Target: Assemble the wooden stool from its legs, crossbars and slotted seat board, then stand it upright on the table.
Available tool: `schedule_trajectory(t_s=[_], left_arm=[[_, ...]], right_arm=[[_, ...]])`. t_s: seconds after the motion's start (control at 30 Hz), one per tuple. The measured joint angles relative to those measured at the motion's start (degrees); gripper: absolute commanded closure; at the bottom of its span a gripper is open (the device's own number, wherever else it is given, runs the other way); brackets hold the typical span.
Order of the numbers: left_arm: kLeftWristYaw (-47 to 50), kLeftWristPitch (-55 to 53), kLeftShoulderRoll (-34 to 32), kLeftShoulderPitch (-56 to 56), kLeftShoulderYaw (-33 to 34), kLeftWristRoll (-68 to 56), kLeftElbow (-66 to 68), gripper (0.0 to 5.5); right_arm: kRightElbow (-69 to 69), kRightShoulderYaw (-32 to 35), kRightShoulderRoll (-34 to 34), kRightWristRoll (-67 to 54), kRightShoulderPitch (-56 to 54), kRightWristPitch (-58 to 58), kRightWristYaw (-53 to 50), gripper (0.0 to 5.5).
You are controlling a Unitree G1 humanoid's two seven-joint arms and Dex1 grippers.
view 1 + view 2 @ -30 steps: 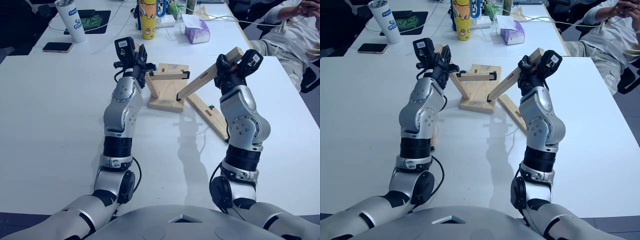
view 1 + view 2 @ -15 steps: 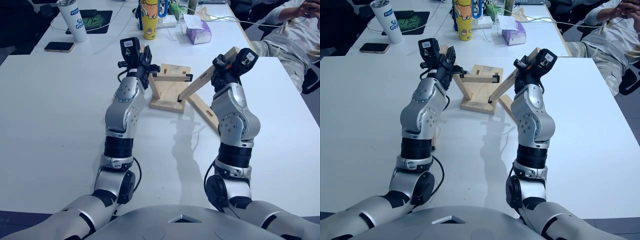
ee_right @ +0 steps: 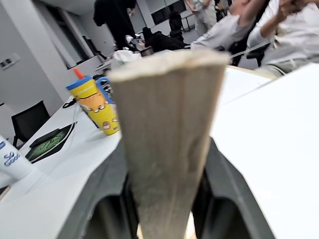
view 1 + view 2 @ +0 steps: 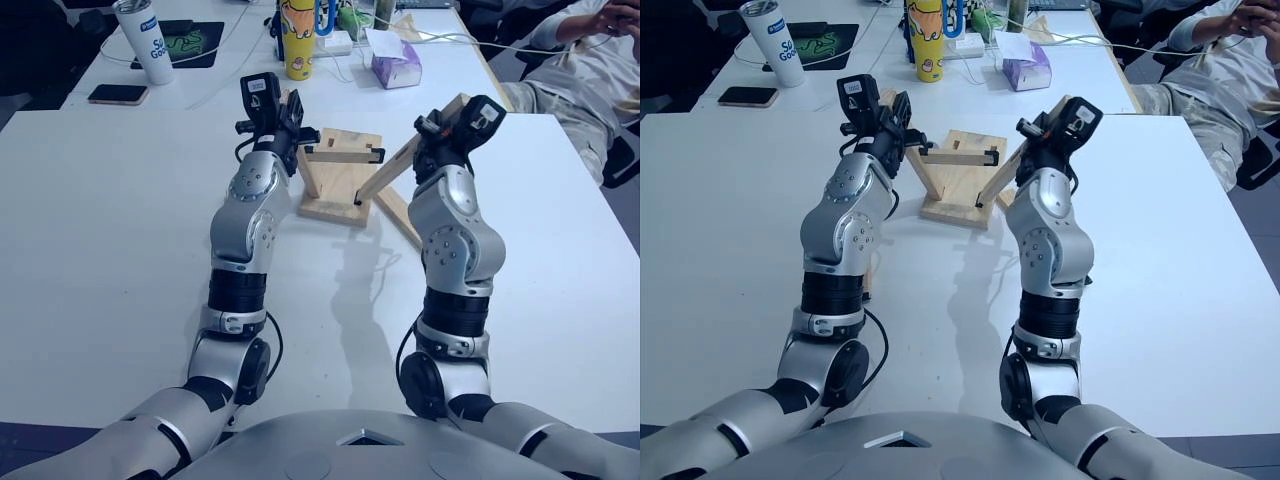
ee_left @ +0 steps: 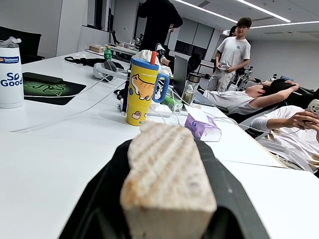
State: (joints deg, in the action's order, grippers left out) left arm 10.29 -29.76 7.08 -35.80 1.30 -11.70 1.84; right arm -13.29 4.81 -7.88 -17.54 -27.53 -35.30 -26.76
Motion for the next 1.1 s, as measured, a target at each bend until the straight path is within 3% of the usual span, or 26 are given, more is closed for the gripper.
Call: schedule_trajectory(t_s=[1.1], left_arm=[[0.73,2.79,-0.13,-0.99,2.34,-1.48,2.38,4.46]], right_arm=[[6.86,-0.44,0.61,4.86,-4.98,0.00,7.00,4.48]])
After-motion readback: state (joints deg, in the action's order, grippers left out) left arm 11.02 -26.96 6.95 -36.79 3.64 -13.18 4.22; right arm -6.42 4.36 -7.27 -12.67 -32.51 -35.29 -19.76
